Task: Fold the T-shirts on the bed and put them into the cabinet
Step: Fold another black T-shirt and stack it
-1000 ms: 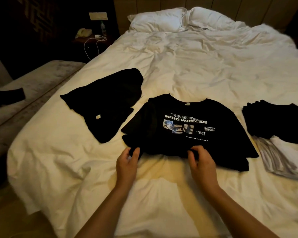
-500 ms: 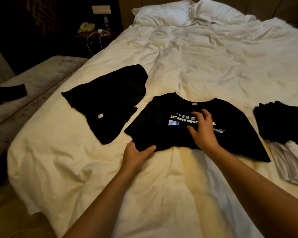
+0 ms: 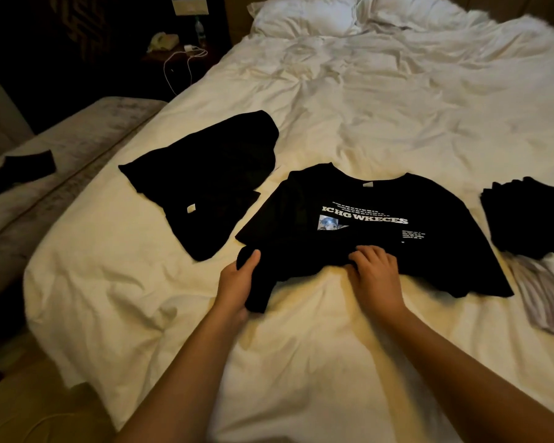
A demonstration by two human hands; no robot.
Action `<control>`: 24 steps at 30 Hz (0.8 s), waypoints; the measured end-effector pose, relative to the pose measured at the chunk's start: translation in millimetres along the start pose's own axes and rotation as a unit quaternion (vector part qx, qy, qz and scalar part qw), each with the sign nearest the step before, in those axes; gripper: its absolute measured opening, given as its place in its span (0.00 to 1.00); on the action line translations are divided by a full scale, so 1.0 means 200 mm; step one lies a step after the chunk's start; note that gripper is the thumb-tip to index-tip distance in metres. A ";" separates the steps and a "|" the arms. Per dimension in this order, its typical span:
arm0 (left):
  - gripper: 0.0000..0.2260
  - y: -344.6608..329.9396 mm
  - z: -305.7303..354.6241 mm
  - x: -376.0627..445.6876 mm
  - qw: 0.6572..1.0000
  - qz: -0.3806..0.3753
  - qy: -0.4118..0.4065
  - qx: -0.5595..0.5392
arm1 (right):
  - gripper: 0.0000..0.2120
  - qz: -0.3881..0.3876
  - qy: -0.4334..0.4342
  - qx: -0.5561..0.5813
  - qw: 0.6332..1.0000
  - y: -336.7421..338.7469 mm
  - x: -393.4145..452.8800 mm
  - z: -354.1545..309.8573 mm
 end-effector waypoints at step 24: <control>0.09 -0.14 -0.08 -0.22 0.766 -0.074 -0.503 0.395 | 0.08 0.038 -0.071 0.144 0.986 0.18 0.04 0.02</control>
Point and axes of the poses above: each hand's wrist, its own x-axis towards the middle knuckle, its own y-axis out of the back of the hand, z = x × y, the point moved 4 cm from there along x, towards the middle knuckle, and after that the axes turned 7 degrees about z, right-handed, at the moved point
